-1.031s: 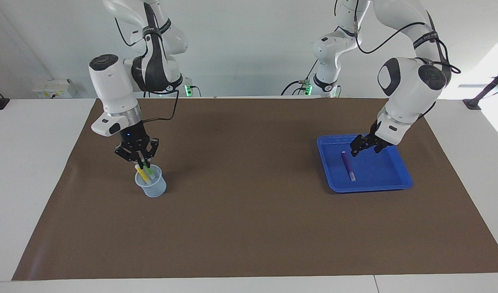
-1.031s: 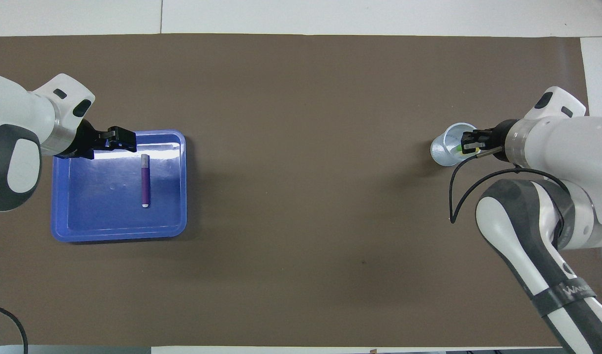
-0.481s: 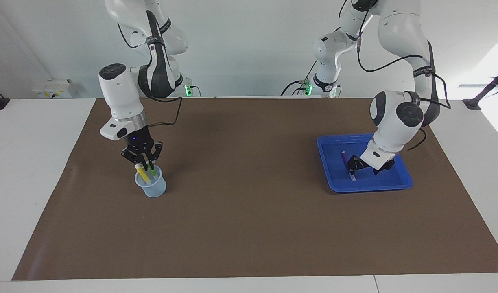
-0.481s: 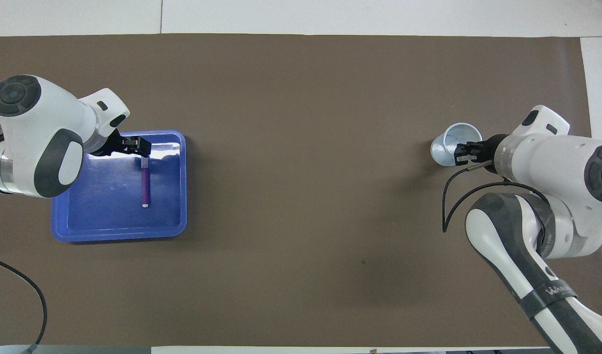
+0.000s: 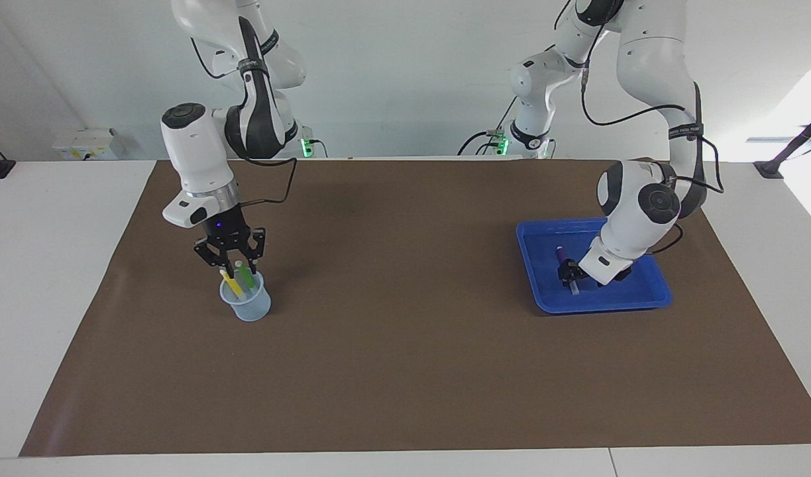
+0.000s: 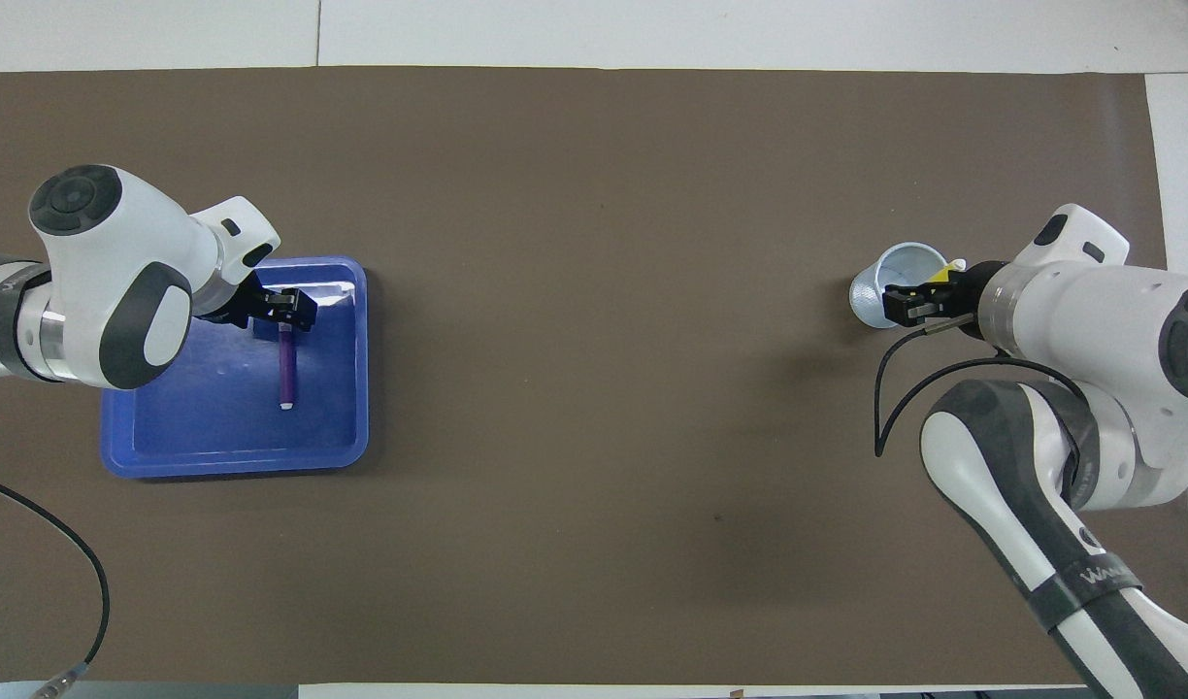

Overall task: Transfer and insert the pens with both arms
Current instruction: 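Grasp the purple pen with the left gripper while the right gripper withdraws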

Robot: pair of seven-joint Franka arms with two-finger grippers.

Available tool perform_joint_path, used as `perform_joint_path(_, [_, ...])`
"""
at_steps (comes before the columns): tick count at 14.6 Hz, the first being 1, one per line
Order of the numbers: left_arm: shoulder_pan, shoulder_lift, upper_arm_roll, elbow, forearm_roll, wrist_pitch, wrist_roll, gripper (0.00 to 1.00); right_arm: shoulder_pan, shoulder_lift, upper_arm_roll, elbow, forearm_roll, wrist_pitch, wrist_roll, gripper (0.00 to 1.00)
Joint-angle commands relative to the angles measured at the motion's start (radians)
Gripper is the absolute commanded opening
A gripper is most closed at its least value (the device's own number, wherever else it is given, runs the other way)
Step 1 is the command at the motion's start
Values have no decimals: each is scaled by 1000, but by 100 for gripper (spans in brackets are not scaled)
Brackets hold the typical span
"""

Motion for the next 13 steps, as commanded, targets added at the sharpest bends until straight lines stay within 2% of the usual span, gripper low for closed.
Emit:
perform_joint_path(1, [5,0,-4,-8,-27,-11,8,80,-10,-3,1,48,-13,-26,-8,100])
perform_joint_path(3, [5,-2,-5,-7,-35,-41,9,72,-10,-3,0,117,-10,-124,0,100])
perform_joint_path(8, [7,-2,-5,-2,-43,-62,8,31,-12,-3,-17,341,-18,-430,119,100])
perform_joint_path(11, [7,-2,-5,0,-43,-63,5,0,-16,3,-19,482,-21,-615,177,100])
perform_joint_path(13, [8,-2,-4,1,-43,-63,6,0,-15,9,-28,556,-22,-727,222,100])
